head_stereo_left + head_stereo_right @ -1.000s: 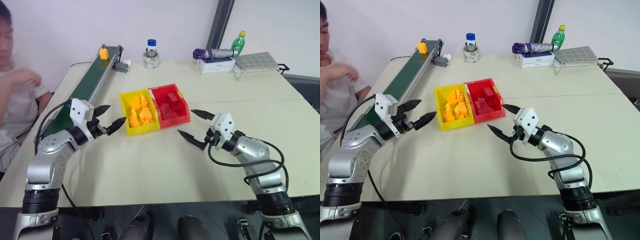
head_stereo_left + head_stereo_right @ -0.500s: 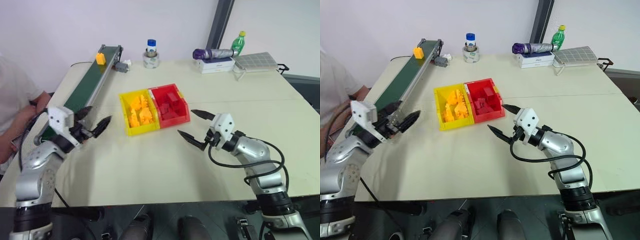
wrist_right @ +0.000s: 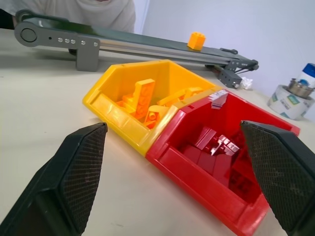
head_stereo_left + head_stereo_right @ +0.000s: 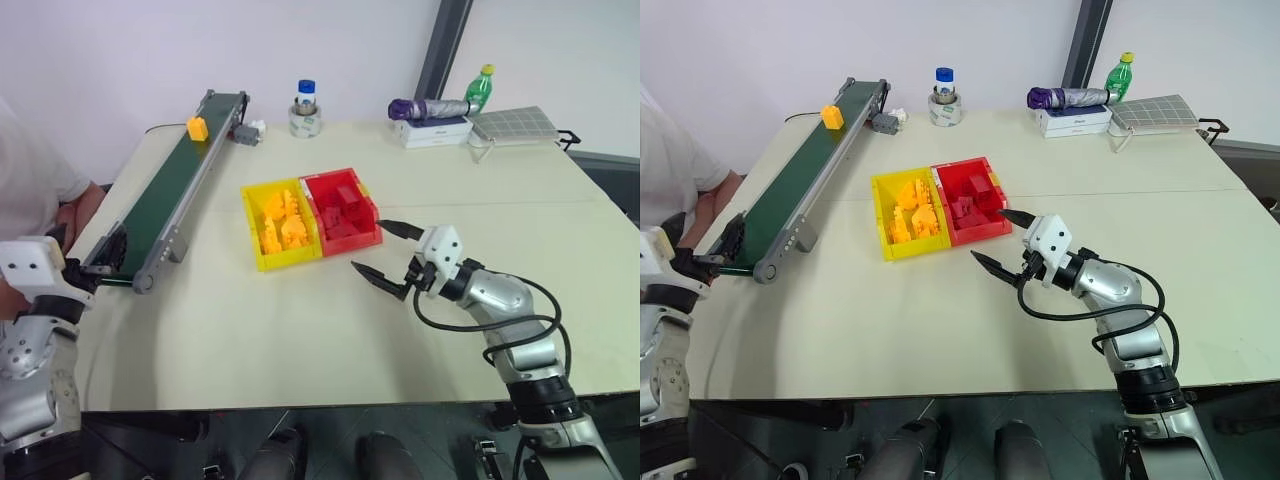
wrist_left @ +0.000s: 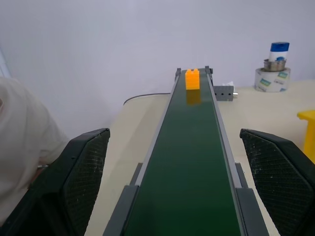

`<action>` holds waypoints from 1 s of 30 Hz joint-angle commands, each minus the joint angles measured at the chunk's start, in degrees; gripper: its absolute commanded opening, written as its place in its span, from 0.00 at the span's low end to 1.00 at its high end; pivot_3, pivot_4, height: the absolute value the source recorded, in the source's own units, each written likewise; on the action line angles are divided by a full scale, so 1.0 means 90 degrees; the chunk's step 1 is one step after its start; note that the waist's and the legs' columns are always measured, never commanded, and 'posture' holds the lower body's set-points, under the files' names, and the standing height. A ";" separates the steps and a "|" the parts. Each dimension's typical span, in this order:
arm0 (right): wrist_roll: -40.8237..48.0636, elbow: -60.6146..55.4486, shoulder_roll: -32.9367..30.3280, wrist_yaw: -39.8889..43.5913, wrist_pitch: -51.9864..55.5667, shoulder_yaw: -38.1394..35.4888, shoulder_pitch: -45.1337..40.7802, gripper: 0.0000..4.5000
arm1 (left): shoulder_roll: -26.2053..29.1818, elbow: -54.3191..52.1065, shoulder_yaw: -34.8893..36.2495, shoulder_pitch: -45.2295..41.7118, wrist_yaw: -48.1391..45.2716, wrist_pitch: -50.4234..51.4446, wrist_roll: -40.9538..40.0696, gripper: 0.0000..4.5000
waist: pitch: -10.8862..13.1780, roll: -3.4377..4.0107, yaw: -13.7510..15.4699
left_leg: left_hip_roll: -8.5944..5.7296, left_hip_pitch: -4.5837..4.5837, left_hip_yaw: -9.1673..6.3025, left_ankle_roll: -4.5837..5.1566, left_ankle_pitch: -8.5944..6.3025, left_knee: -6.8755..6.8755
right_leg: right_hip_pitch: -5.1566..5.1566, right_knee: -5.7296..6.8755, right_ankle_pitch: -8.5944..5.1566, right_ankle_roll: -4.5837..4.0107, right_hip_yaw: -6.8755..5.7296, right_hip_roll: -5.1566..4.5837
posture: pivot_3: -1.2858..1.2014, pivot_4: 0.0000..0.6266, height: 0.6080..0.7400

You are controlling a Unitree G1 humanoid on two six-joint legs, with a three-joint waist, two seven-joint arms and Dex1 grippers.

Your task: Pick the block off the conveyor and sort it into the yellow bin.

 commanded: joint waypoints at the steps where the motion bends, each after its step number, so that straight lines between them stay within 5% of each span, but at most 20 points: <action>1: 0.0065 -0.0093 0.0017 0.0006 -0.0154 -0.0069 -0.0129 1.00 | 0.0016 -0.0089 0.0095 0.0042 0.0085 -0.0113 -0.0057 0.99 | 0.0000 0.0000 -0.0005 | 0.0002 0.0000 0.0000 0.0000 0.0000 0.0000 | 0.0000 0.0000 0.0000 0.0000 0.0000 0.0002 | 0.52 0.24 1.00; 30: 0.0018 -0.0187 0.0068 -0.0119 -0.0118 -0.0026 -0.0081 1.00 | 0.0374 0.0442 -0.0534 -0.1335 0.0765 0.1141 0.0253 0.99 | -0.0001 -0.0001 0.0003 | 0.0011 0.0001 -0.0002 -0.0011 0.0005 0.0001 | -0.0001 0.0003 0.0005 -0.0004 0.0000 0.0015 | 0.52 0.24 1.00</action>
